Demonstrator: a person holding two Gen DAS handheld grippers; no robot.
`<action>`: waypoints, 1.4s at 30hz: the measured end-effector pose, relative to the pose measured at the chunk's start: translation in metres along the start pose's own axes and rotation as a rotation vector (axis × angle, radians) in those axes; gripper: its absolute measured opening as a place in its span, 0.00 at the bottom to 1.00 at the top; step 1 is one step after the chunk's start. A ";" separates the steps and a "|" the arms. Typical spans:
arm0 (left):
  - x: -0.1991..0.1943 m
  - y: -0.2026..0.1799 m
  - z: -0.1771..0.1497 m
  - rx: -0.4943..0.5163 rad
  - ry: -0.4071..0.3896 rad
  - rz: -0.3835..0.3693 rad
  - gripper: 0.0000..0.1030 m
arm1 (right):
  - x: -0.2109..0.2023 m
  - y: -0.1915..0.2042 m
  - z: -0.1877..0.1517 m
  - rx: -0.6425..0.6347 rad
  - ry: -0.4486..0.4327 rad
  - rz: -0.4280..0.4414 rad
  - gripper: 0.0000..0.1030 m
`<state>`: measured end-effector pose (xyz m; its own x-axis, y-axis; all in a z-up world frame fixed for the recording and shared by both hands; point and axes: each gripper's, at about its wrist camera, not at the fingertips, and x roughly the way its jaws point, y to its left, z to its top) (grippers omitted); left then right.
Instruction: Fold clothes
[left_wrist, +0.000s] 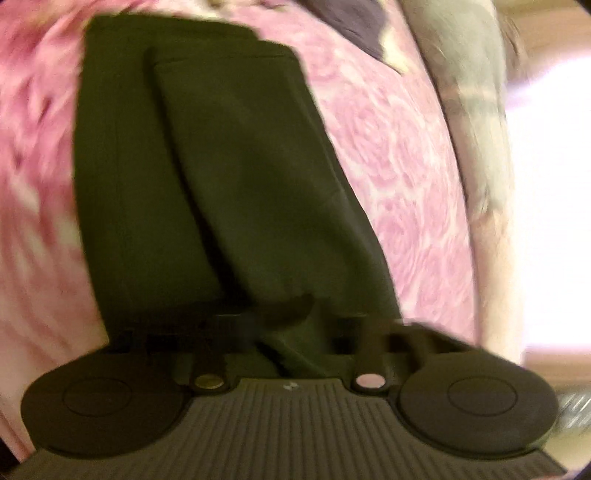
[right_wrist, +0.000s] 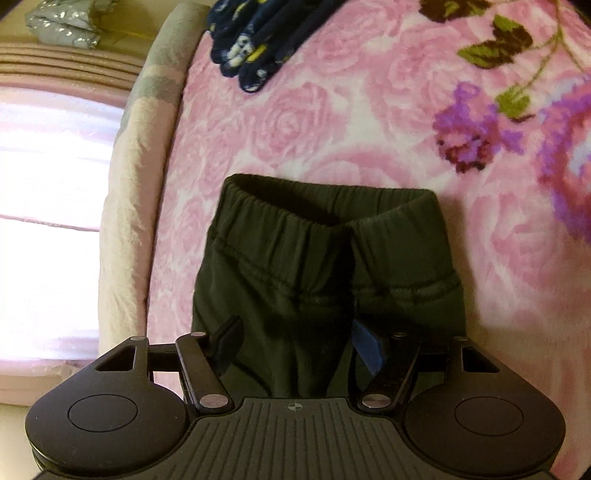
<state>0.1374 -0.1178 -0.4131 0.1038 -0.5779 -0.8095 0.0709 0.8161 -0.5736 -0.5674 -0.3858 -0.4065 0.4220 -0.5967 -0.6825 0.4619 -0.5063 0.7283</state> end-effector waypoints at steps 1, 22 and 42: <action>-0.002 -0.004 0.003 0.053 -0.002 0.001 0.02 | 0.001 0.000 0.002 -0.006 0.009 -0.010 0.45; -0.014 0.007 -0.005 0.319 -0.028 0.075 0.09 | -0.038 -0.018 0.013 -0.148 0.009 -0.052 0.45; -0.040 0.008 -0.025 0.588 -0.065 0.098 0.04 | -0.071 -0.015 0.009 -0.292 0.050 -0.093 0.00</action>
<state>0.1092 -0.0879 -0.3886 0.1968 -0.5137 -0.8351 0.5932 0.7406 -0.3157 -0.6109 -0.3416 -0.3686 0.4020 -0.5213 -0.7527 0.7020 -0.3524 0.6189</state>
